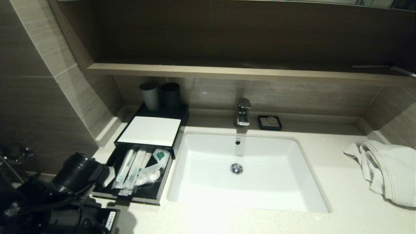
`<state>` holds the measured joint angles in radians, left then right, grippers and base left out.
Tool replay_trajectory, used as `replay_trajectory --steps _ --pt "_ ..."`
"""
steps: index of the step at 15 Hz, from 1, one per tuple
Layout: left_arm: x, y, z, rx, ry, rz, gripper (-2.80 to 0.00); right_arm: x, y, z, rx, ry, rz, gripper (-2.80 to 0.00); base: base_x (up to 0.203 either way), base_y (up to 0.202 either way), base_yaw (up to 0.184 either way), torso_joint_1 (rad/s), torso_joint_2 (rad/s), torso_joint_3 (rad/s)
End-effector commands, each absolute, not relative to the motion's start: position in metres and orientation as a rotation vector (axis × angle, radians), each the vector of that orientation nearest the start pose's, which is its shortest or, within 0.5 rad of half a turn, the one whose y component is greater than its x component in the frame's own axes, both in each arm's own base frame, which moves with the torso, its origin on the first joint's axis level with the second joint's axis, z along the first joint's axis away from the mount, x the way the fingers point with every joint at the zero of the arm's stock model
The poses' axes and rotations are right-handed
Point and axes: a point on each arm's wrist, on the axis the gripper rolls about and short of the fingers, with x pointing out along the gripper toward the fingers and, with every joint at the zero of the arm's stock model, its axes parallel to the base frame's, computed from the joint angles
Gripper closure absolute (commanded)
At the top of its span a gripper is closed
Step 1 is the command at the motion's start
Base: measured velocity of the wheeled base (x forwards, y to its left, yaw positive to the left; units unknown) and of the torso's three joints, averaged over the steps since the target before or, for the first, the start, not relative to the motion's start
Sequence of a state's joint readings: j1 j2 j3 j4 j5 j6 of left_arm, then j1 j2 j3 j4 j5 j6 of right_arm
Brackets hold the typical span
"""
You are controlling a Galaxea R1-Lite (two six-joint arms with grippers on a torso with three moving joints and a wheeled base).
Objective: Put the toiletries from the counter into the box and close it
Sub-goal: Close the drawer
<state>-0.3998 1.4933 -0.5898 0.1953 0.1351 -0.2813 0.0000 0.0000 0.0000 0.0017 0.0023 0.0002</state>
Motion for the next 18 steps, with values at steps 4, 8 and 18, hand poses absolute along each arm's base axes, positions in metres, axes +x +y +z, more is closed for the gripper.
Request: replay_trajectory --steps 4,8,18 --pt "0.191 -0.071 0.102 0.033 1.121 -0.048 0.00 -0.023 0.000 0.075 0.000 0.002 0.003 0.00 0.000 0.000 0.000 0.000 0.00 0.000" --pt "0.205 -0.065 0.092 -0.003 1.132 -0.023 0.00 -0.023 0.000 0.075 0.000 0.002 0.003 0.00 0.000 0.000 0.000 0.000 0.00 0.000" --pt "0.238 -0.070 0.077 -0.019 1.104 -0.012 0.00 -0.023 0.000 0.075 0.000 0.002 0.003 0.00 0.000 0.000 0.000 0.000 0.00 0.000"
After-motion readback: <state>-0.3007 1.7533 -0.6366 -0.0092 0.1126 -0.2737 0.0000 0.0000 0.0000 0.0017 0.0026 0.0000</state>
